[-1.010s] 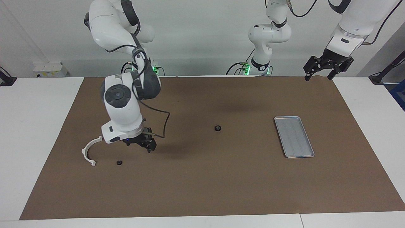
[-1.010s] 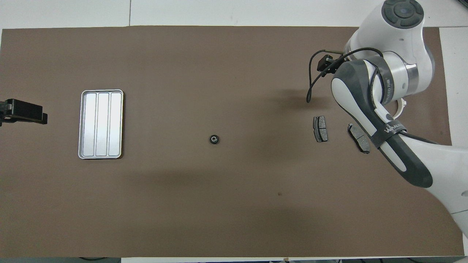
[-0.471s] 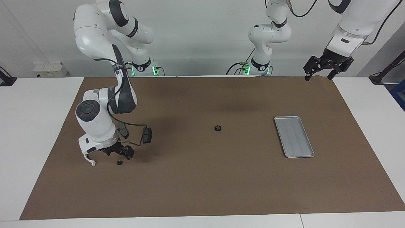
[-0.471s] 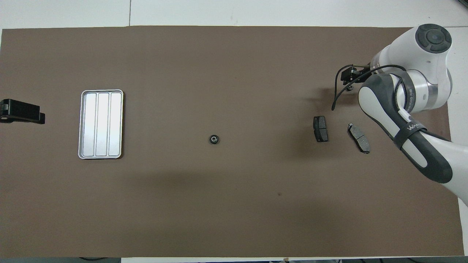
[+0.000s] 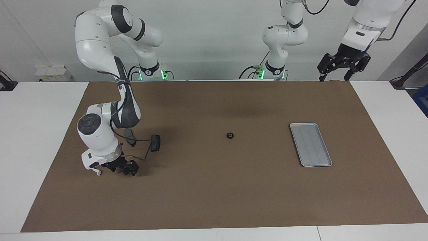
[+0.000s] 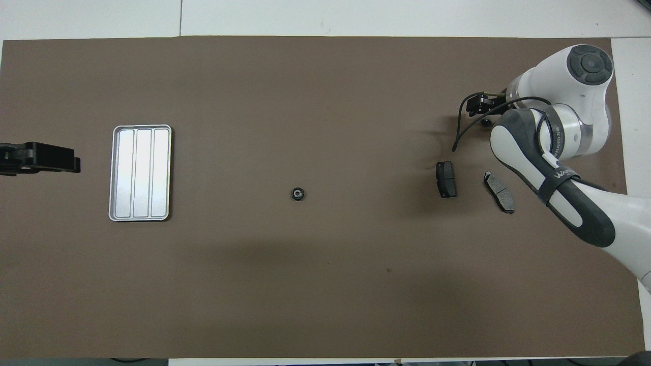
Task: Pick bearing gear from pile to tray
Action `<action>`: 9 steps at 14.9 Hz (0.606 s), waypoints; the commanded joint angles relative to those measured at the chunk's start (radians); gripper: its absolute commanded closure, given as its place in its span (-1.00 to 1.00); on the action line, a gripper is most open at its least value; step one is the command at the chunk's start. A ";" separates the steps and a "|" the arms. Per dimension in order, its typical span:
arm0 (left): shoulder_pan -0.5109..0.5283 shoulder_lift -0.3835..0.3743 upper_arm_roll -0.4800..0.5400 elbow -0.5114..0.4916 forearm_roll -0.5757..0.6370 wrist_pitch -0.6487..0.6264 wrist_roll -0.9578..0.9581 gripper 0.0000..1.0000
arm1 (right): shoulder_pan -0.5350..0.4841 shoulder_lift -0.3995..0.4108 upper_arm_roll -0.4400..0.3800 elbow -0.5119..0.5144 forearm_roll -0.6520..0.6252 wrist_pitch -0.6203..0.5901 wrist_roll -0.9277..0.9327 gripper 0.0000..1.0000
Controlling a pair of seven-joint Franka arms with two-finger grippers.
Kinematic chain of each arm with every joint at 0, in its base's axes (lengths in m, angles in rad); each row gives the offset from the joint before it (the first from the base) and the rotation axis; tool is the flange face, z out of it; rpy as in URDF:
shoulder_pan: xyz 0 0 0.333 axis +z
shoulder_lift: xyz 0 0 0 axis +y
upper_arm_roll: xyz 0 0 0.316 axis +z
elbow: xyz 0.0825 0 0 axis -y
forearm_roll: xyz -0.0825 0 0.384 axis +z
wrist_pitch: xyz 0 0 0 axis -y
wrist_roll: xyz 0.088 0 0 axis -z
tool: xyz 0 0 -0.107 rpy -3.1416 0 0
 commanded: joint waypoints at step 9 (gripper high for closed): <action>-0.349 0.183 -0.056 -0.308 0.076 0.442 -0.436 -1.00 | -0.012 -0.003 0.010 -0.038 0.020 0.033 -0.019 -0.60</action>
